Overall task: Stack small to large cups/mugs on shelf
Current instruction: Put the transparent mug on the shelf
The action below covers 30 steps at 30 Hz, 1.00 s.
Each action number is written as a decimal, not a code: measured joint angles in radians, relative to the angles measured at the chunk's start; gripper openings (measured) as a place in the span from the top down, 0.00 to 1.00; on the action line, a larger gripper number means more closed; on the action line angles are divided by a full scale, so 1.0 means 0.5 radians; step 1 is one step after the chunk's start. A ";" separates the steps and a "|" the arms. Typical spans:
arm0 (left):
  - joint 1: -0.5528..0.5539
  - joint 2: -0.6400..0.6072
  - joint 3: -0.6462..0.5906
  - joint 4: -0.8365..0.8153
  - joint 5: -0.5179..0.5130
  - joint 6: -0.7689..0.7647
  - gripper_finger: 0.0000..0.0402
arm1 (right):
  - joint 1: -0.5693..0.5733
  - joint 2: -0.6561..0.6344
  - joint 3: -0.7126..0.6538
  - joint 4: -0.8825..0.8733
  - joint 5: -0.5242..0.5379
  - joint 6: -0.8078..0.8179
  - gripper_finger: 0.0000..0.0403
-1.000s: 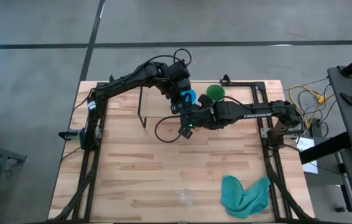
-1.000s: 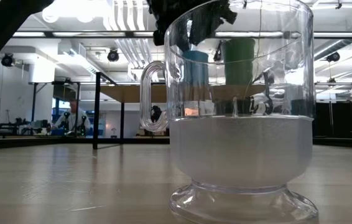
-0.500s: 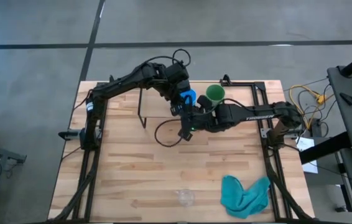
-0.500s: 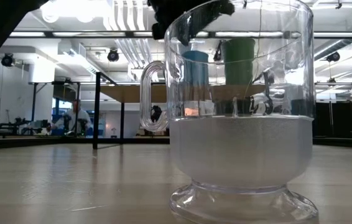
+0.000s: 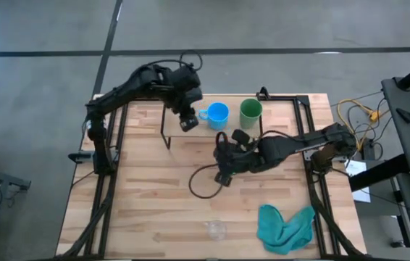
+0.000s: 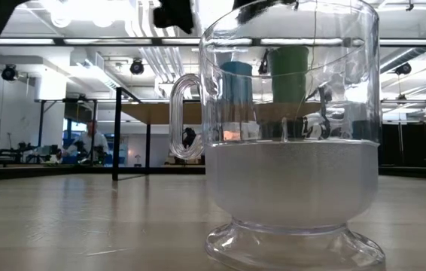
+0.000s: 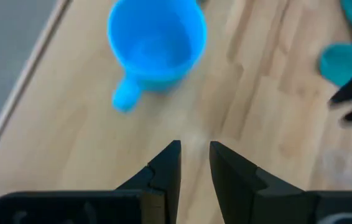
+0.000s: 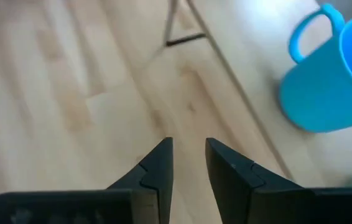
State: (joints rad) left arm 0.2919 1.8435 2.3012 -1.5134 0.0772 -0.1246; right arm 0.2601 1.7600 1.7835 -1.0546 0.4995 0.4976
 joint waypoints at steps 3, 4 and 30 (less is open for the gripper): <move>-0.045 -0.041 -0.012 -0.120 0.062 -0.037 0.82 | 0.063 -0.053 0.057 -0.060 -0.112 0.002 0.78; -0.073 -0.062 -0.030 -0.107 0.085 -0.080 0.82 | 0.086 -0.065 0.081 -0.095 -0.142 0.011 0.78; -1.119 -0.223 -0.752 0.608 0.203 -0.149 0.82 | 0.543 -0.100 0.496 -0.828 -0.187 0.519 0.78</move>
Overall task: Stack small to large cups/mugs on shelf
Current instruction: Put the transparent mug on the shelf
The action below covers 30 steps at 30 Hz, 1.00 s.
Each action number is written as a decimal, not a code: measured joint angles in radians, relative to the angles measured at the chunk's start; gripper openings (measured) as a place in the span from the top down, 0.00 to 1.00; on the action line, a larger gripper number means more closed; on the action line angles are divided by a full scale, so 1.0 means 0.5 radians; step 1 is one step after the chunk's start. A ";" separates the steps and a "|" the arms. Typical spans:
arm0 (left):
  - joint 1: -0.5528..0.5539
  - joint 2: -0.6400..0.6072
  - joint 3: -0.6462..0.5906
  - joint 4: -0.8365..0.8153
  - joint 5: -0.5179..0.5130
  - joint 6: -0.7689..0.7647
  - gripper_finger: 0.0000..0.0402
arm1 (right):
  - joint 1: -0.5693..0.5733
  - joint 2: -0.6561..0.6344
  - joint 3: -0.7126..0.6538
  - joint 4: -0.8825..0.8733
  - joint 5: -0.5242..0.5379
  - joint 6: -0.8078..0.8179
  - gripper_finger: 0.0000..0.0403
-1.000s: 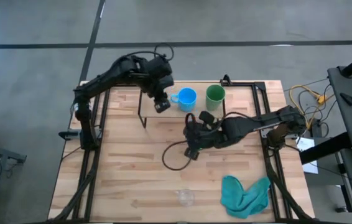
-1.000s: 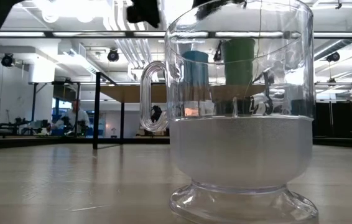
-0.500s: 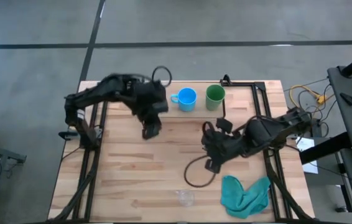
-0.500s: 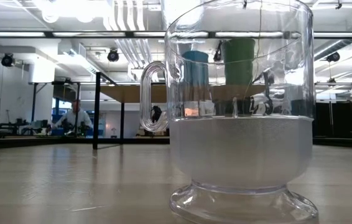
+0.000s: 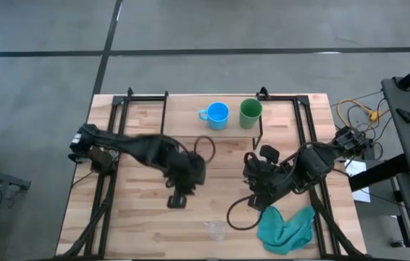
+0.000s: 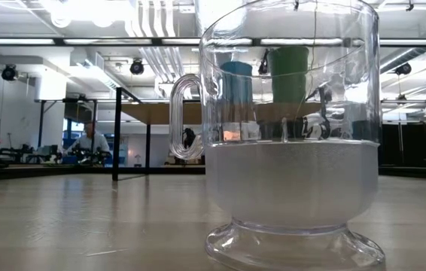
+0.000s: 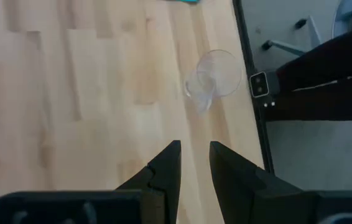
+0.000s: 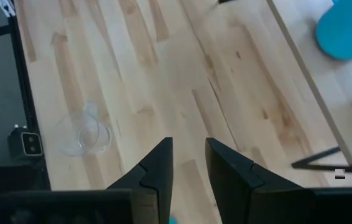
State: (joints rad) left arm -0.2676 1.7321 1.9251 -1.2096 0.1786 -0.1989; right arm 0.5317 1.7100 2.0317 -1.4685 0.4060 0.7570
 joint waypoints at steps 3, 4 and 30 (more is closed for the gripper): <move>-0.063 0.000 -0.203 0.180 -0.001 -0.065 0.82 | 0.039 0.000 0.006 -0.061 0.003 0.047 0.78; -0.079 -0.002 -0.271 0.216 -0.001 -0.115 0.83 | 0.053 0.000 0.006 -0.080 0.005 0.060 0.78; -0.290 -0.004 -1.304 1.828 0.024 -0.378 0.82 | 0.238 0.011 0.003 0.124 -0.258 0.369 0.78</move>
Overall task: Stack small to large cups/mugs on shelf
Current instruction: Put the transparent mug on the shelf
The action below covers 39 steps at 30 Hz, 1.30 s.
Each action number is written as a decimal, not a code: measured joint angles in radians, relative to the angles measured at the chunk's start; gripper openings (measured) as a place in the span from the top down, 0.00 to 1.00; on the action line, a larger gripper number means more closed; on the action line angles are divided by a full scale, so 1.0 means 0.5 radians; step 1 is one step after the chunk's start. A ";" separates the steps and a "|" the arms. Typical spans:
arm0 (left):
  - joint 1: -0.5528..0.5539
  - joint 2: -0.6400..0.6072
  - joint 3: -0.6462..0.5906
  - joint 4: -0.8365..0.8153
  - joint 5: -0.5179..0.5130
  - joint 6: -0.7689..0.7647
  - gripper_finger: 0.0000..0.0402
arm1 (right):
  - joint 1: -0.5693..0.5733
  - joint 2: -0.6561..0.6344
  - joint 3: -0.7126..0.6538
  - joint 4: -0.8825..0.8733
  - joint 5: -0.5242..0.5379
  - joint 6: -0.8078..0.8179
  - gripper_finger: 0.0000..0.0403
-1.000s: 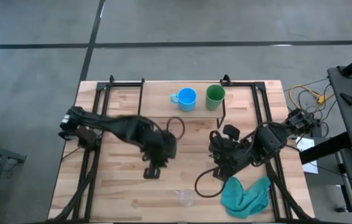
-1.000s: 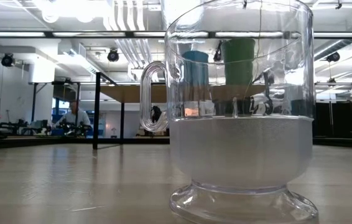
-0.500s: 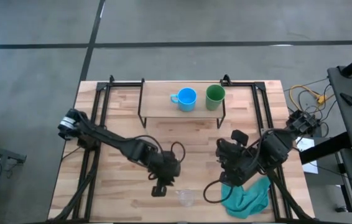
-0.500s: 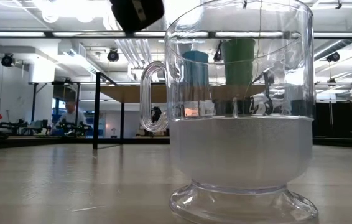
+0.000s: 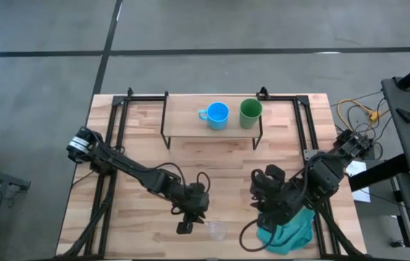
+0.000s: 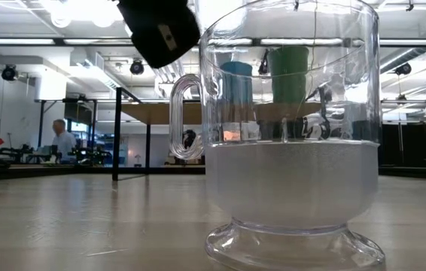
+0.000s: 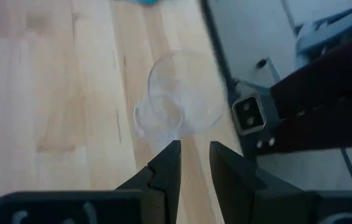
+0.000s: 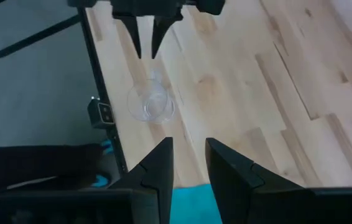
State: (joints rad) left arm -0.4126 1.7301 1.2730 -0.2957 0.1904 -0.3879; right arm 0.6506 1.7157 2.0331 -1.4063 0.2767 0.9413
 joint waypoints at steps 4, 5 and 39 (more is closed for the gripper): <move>0.000 0.000 -0.082 0.123 -0.016 0.009 0.82 | -0.002 0.000 0.000 -0.001 -0.038 -0.006 0.78; 0.000 0.000 -0.098 0.139 -0.016 0.012 0.82 | -0.002 0.000 0.000 -0.001 -0.043 -0.006 0.78; -0.004 0.150 -0.232 0.510 0.030 0.125 0.82 | -0.006 0.000 -0.001 0.005 -0.045 -0.071 0.78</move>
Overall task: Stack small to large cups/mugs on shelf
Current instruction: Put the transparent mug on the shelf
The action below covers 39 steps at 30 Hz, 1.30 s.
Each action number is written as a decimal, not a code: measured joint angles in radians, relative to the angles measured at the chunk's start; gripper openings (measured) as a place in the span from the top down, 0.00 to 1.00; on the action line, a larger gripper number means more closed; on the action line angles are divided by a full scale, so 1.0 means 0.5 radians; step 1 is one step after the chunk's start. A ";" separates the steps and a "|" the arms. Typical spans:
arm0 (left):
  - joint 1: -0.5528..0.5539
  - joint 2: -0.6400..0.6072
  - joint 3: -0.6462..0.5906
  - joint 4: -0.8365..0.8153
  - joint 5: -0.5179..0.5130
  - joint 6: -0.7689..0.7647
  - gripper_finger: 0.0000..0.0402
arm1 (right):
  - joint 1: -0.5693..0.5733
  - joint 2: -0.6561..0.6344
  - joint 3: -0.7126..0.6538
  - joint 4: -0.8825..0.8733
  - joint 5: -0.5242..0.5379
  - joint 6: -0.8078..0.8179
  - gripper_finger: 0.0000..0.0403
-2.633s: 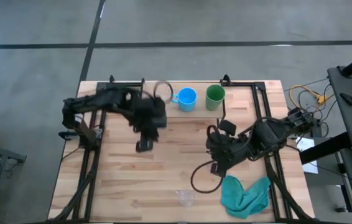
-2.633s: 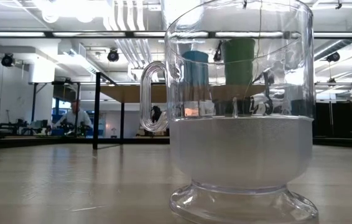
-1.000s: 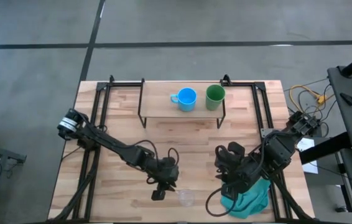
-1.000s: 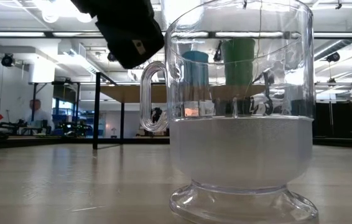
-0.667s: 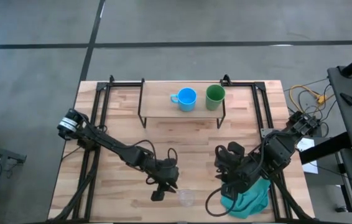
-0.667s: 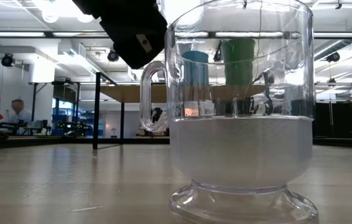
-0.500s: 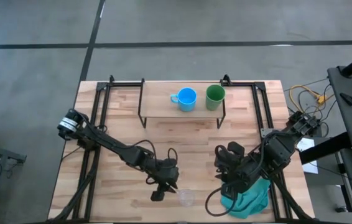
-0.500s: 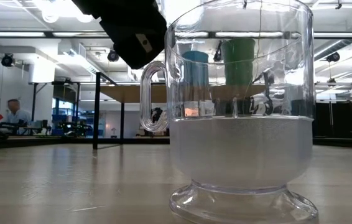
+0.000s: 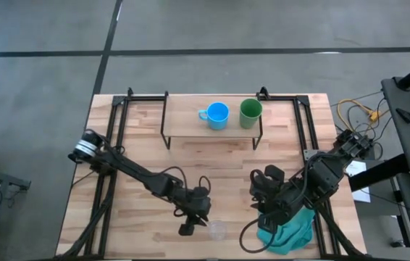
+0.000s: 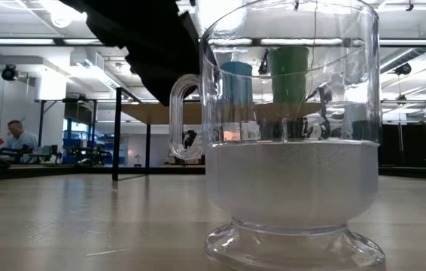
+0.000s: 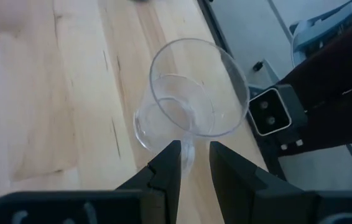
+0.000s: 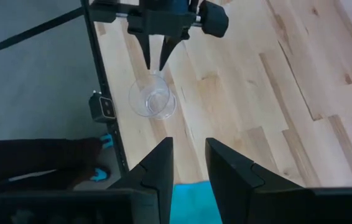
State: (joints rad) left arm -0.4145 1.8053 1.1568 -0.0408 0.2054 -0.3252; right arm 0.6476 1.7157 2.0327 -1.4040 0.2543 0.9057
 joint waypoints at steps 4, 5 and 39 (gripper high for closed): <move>0.000 0.026 -0.001 0.018 0.000 -0.001 0.82 | 0.000 0.000 0.000 -0.001 0.000 -0.002 0.78; 0.000 0.029 0.000 0.025 0.000 -0.002 0.82 | 0.000 0.000 0.000 -0.001 0.000 -0.002 0.78; 0.000 0.080 -0.002 0.023 0.000 -0.016 0.94 | -0.001 0.000 0.000 0.001 0.010 0.002 0.78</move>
State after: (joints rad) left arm -0.4145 1.8454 1.1561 -0.0294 0.2054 -0.3330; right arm 0.6473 1.7157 2.0327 -1.4036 0.2593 0.9065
